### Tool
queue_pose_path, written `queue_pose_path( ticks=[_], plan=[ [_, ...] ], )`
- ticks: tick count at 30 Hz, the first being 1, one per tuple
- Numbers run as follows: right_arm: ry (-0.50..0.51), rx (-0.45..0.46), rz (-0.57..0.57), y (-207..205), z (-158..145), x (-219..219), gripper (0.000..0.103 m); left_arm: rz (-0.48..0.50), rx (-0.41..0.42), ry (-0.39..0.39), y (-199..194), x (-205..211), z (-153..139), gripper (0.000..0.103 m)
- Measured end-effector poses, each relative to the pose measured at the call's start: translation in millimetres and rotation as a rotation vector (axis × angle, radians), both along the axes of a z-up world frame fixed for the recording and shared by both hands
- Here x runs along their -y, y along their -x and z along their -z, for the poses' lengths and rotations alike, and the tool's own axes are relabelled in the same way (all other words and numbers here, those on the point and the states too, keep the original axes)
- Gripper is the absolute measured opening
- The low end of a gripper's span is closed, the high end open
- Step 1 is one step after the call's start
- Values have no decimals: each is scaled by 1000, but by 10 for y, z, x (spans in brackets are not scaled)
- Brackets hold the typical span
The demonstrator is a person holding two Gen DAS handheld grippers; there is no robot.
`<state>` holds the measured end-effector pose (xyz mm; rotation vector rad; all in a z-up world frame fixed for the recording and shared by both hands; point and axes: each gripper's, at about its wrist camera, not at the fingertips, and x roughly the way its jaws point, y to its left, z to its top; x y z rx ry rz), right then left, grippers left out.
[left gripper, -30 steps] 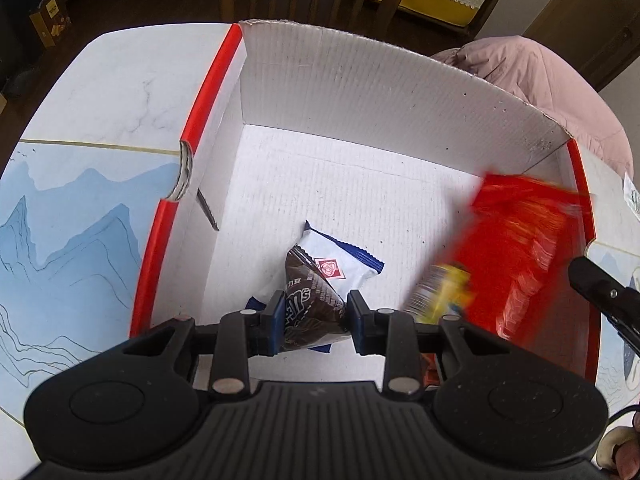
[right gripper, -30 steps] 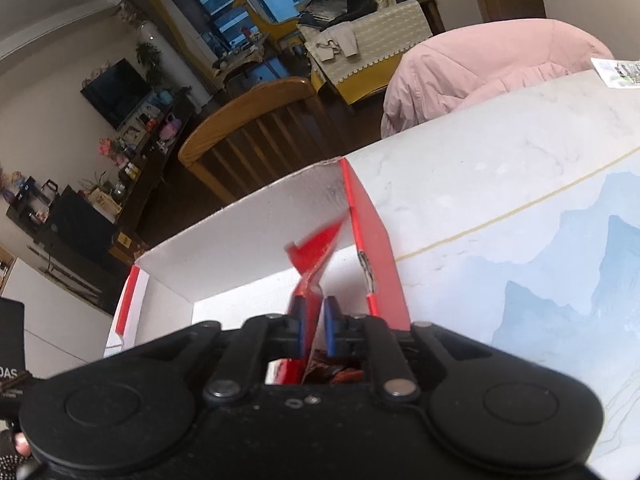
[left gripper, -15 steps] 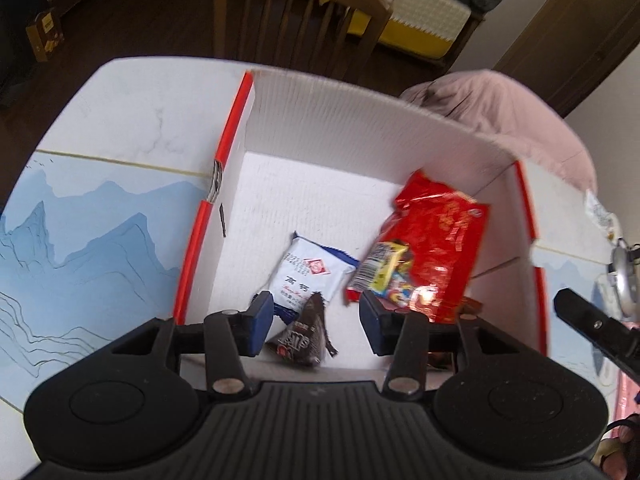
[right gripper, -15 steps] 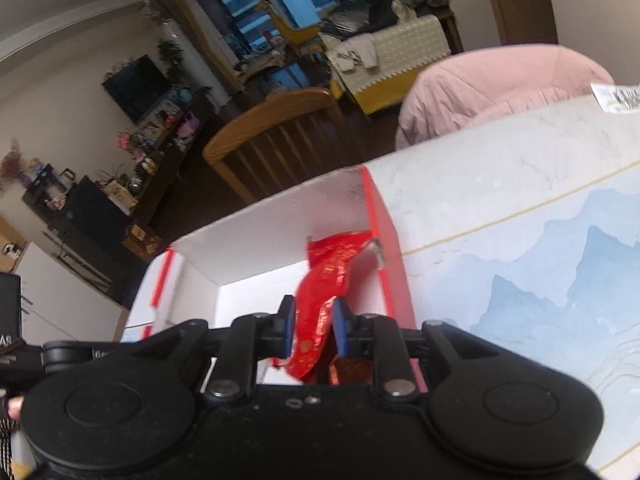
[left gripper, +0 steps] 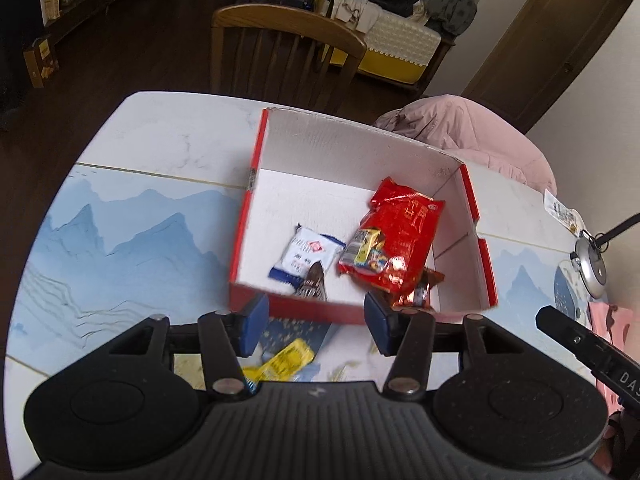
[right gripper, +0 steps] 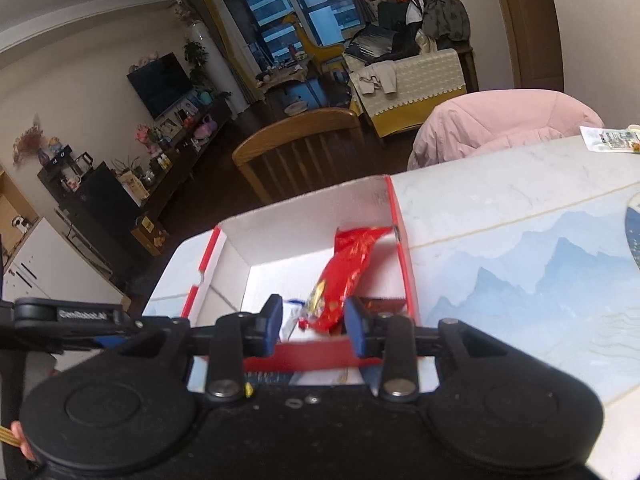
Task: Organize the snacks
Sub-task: 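Open both grippers to drop the red bag and chocolate wrapper into the box, then move both tools back to the snack pile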
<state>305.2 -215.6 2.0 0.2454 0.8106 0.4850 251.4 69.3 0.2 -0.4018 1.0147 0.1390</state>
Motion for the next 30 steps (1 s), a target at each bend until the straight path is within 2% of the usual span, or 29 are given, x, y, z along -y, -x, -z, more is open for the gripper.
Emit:
queue_pose_path(
  ticks=[5,10,12,15,20,23,25,30],
  plan=[
    [54,1,-17,270,-12,-56,38,26,-5,-51,323,16,-60,53],
    [113,14,-47,554,2,-134,45,38,1,-90,646,-8,-41,61],
    [118,12,-54,649,36,-146,56,40,-2,-97,744,-23,-19,61],
    [136,23,-81,824,108,-178,65,38,-20,-93,886,-38,65,61],
    [165,5,-88,1049,257,-204,74,7,-72,-59,1076,-83,278,67],
    [185,-4,-71,1144,351,-179,87,-8,-96,-40,1156,-127,402,76],
    [191,-18,-50,1185,421,-132,98,-16,-115,-44,1201,-138,486,76],
    [200,-103,2,1225,683,-18,100,-11,-161,-32,1262,-178,707,76]
  ],
)
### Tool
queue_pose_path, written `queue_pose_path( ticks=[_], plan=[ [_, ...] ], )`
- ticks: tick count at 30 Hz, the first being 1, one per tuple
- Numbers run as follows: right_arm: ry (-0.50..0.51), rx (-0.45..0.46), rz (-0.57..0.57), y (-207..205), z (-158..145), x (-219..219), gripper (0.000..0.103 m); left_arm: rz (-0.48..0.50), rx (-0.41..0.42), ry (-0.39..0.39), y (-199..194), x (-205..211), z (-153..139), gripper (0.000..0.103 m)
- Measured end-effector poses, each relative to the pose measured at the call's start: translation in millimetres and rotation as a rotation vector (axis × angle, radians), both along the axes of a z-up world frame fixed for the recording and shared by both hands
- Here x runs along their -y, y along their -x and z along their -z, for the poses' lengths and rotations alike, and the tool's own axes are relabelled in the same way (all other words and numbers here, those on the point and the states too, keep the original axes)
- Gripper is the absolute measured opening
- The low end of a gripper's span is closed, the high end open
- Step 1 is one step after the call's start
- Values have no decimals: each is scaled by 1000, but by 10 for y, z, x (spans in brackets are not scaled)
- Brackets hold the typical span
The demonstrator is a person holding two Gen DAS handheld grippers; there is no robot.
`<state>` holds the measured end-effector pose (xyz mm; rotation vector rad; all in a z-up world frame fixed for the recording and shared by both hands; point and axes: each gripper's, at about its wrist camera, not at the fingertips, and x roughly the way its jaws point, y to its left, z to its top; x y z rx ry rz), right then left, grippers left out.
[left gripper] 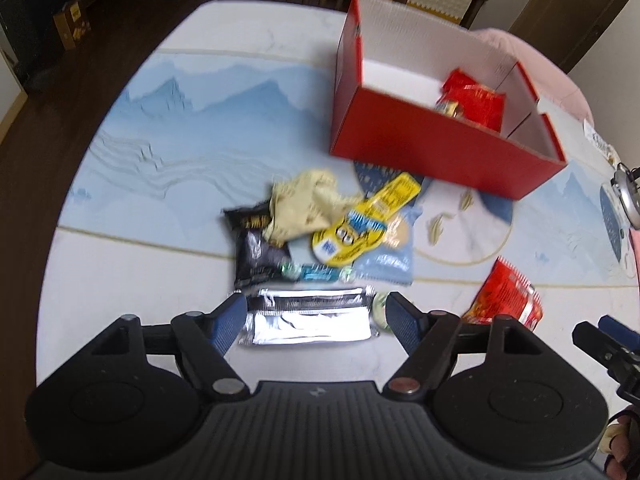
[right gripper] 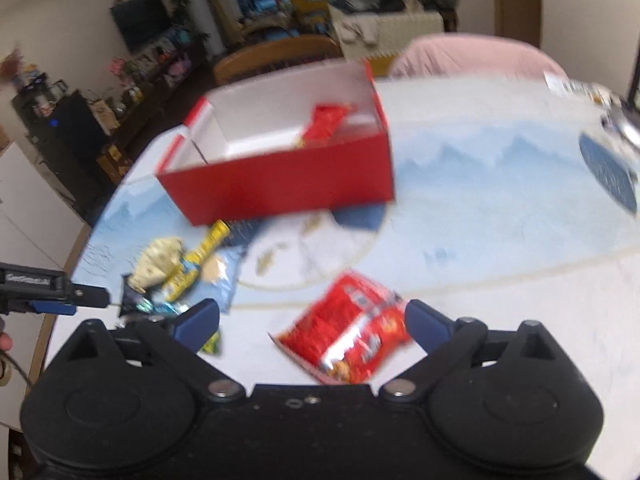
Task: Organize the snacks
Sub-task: 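Move both tools back to the snack pile, then grasp the silver foil packet with the left gripper while the right grasps the red checkered bag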
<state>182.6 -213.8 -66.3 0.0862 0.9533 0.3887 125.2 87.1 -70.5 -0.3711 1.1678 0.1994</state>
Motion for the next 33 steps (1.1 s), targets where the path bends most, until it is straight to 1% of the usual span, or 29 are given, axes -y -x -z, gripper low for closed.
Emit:
queue_pose_path(
  ticks=[3,5,8,9,11,13,16,19,22,25,30,33],
  plan=[
    [8,-58,52,-35,193,73,100,20,-18,1,-11,-33,77,76],
    [-11,-111,99,-100,305,128,99,56,-32,18,-56,-57,114,76],
    [-35,-164,168,-197,424,184,98,125,-73,21,-164,-87,198,76],
    [-42,-180,186,-225,456,191,98,148,-85,19,-198,-99,232,76],
    [-46,-194,200,-256,499,172,97,206,-107,-16,-255,-93,292,76],
    [-44,-199,191,-261,527,128,96,299,-109,-66,-279,-45,335,76],
    [-37,-203,155,-246,542,51,96,492,-80,-153,-231,103,395,76],
    [-27,-211,135,-254,572,4,96,652,-95,-173,-178,235,506,76],
    [-17,-217,127,-286,605,-24,96,762,-108,-224,-173,358,619,76],
    [-4,-213,118,-310,620,-56,96,810,-117,-268,-217,420,722,76],
    [9,-207,98,-342,634,-92,95,885,-127,-279,-285,497,820,76],
    [9,-210,100,-383,653,-81,95,901,-142,-281,-319,526,857,75]
  ],
)
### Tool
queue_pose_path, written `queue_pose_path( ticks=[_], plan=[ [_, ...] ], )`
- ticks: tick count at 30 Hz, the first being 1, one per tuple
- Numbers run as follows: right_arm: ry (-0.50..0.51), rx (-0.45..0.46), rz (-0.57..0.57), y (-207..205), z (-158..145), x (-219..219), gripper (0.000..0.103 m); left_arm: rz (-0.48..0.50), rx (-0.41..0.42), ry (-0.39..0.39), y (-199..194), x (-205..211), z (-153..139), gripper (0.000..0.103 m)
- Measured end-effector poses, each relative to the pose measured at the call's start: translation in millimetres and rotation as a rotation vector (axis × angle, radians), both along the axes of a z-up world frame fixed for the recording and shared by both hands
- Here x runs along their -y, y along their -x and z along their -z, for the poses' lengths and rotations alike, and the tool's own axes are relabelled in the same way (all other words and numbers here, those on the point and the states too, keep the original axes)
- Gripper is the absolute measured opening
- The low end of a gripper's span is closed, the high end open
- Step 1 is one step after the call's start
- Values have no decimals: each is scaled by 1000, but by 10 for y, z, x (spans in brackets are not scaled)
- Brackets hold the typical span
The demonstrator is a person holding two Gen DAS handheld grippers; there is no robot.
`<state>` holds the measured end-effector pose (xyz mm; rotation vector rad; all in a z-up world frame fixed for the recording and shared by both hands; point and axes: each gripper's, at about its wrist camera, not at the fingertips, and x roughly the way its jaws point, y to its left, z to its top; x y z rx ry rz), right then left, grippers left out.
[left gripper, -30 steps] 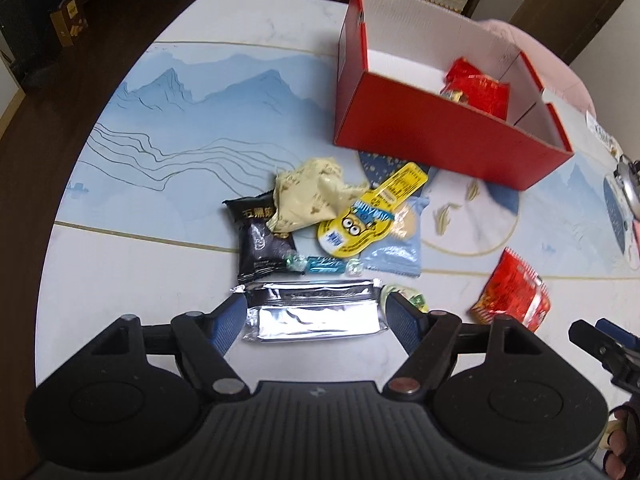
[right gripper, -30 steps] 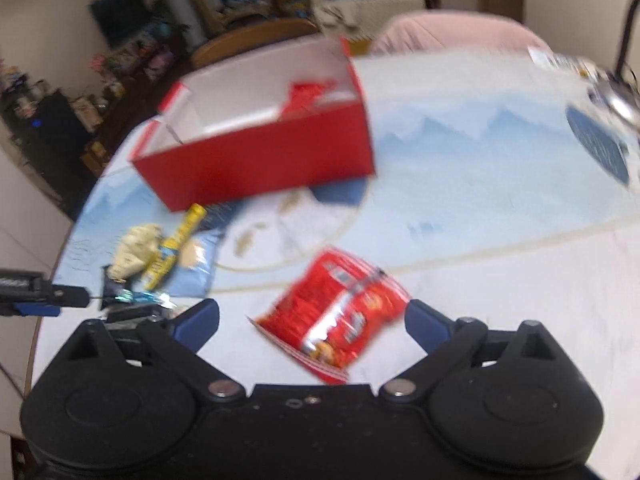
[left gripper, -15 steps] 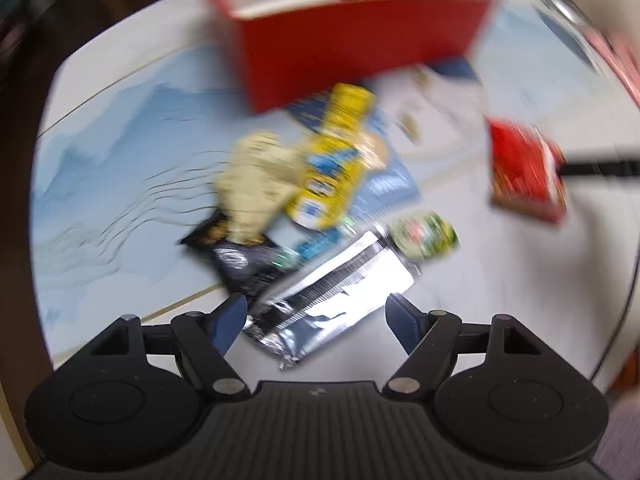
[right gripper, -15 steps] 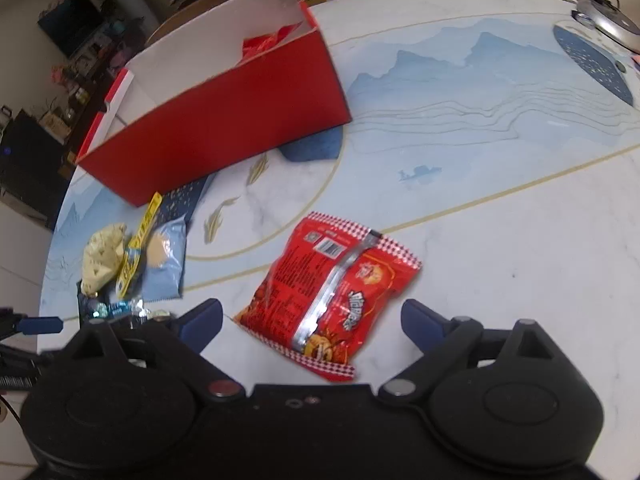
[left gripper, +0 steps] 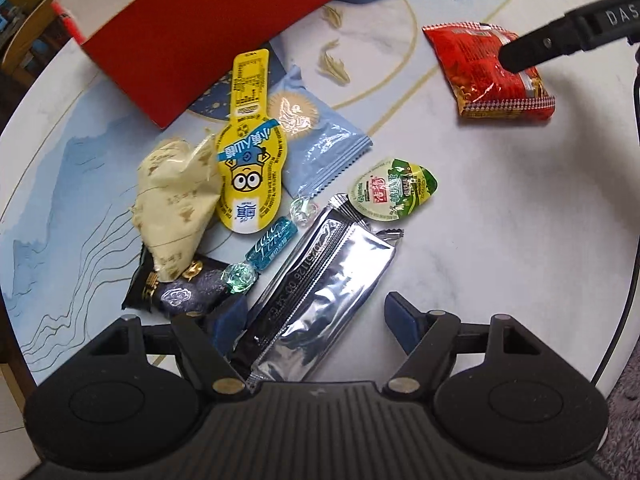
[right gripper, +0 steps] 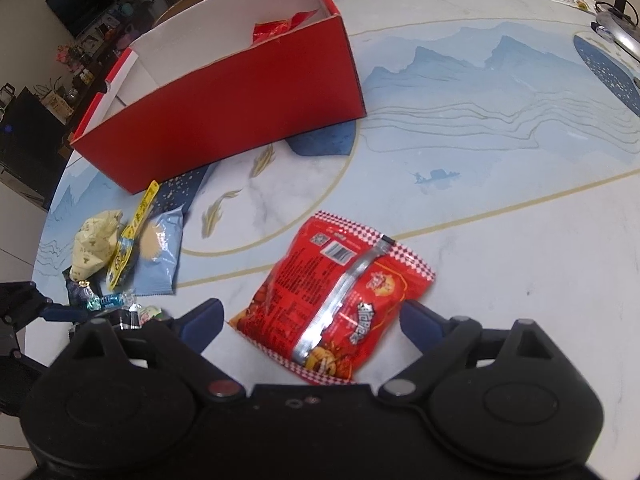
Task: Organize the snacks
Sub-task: 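Grasp the silver foil packet with the left gripper while the right grasps the red checkered bag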
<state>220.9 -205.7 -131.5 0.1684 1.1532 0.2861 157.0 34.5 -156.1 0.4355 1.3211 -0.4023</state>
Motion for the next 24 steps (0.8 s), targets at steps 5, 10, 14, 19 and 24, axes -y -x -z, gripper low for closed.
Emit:
queue_pose_path(
  ticks=[5,10,14,19,24],
  plan=[
    [7,-6,4,-69,61,-4,95,-19,-14,25,21,7,-13,75],
    [29,1,-6,-134,103,-71,95,-63,-47,95,88,40,-55,75],
    [68,13,-34,-173,118,-178,95,-88,-73,134,178,142,-62,75],
    [171,37,-97,-125,152,-336,95,-114,-50,56,206,327,4,74],
    [212,27,-99,-81,207,-413,95,-149,-20,49,174,360,8,70]
  ],
)
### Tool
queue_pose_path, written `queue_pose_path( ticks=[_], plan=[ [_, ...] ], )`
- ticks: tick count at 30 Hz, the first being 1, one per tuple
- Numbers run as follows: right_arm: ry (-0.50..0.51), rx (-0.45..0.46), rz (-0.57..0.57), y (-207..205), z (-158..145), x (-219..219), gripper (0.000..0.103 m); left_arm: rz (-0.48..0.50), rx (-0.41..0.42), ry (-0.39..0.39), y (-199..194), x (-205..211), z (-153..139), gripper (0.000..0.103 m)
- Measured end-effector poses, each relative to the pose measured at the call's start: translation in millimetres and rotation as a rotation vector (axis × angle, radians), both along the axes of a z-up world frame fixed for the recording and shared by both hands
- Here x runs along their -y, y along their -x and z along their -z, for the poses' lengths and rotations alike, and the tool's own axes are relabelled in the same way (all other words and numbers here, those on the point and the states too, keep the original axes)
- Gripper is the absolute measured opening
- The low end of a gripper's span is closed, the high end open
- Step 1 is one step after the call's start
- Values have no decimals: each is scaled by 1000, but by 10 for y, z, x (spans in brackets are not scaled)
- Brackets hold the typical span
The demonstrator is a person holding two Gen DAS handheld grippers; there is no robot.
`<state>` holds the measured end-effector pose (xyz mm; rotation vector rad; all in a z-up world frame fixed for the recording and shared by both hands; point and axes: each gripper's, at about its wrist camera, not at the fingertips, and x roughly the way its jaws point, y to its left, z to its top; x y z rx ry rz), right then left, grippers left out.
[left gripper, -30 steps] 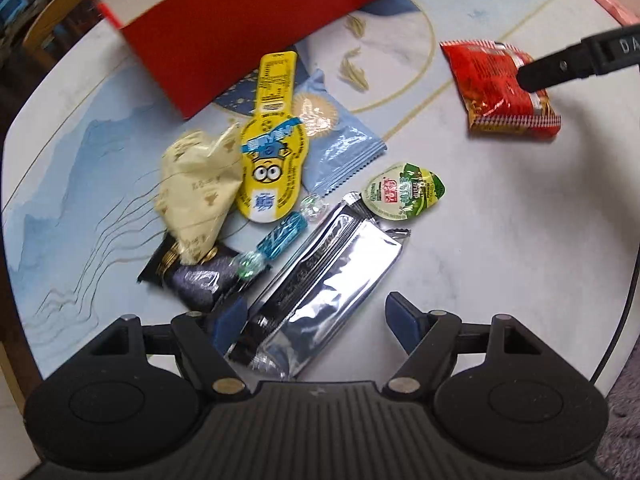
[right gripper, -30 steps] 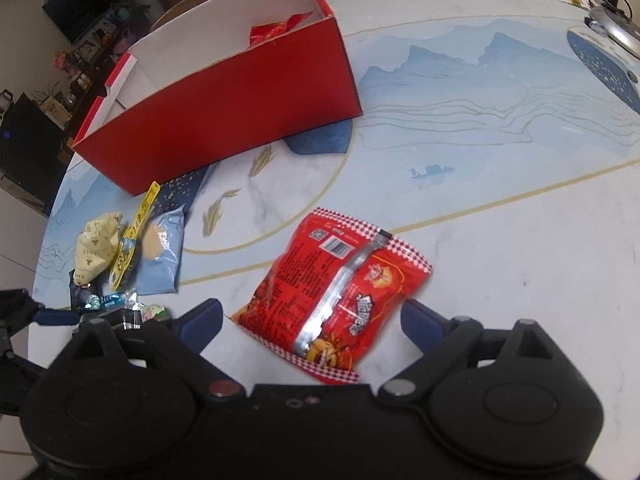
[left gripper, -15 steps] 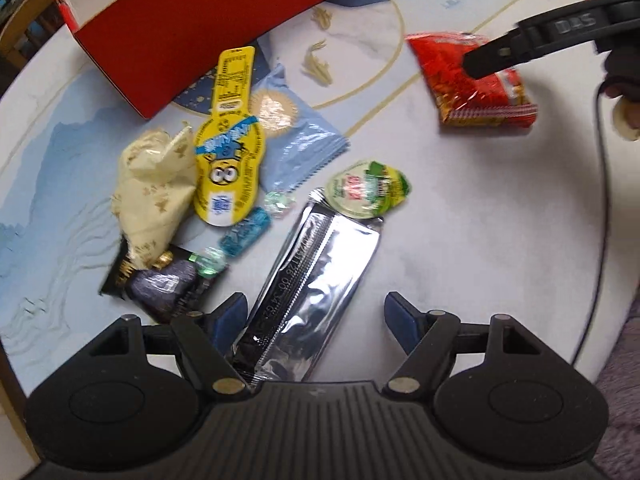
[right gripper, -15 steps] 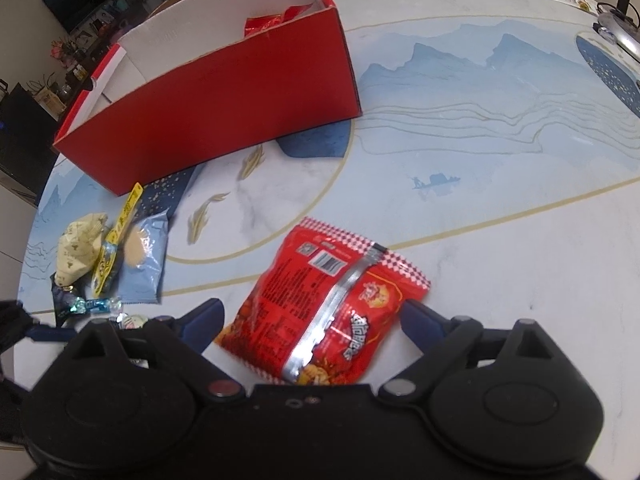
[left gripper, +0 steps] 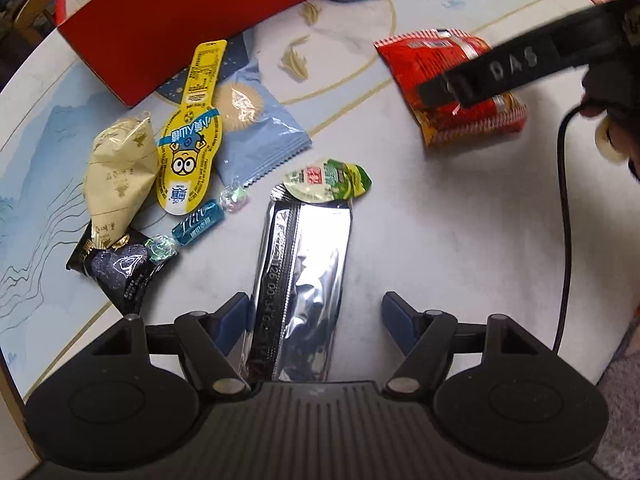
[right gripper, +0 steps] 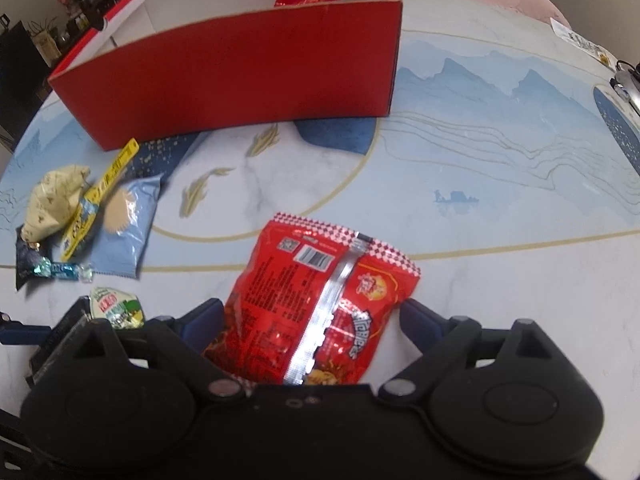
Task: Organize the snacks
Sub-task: 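Grasp the silver foil packet with the left gripper while the right grasps the red checkered bag, then carry both packets over the red box and lower them inside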
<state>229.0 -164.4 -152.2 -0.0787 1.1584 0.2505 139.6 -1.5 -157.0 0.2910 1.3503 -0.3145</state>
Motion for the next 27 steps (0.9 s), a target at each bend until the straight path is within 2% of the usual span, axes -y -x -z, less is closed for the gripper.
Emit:
queue_pose_path(
  ticks=[7,9,11,13,16,20,27],
  plan=[
    [8,-12,37,35,53,-54,94,-94,17,23,-45,-96,-35,51],
    [2,-15,31,45,51,-63,90,-116,16,34,-47,-105,-46,45],
    [-1,-13,27,57,42,-71,87,-134,20,33,-37,-104,-53,45],
    [-1,-3,22,69,22,-71,79,-153,23,39,-21,-105,-63,45],
    [-26,17,7,90,-22,-41,71,-192,28,59,26,-141,-70,44],
    [-42,35,-22,127,-53,-9,69,-266,26,88,62,-208,-77,44],
    [-81,47,-41,230,-143,69,68,-389,16,191,181,-377,-154,44]
  ],
)
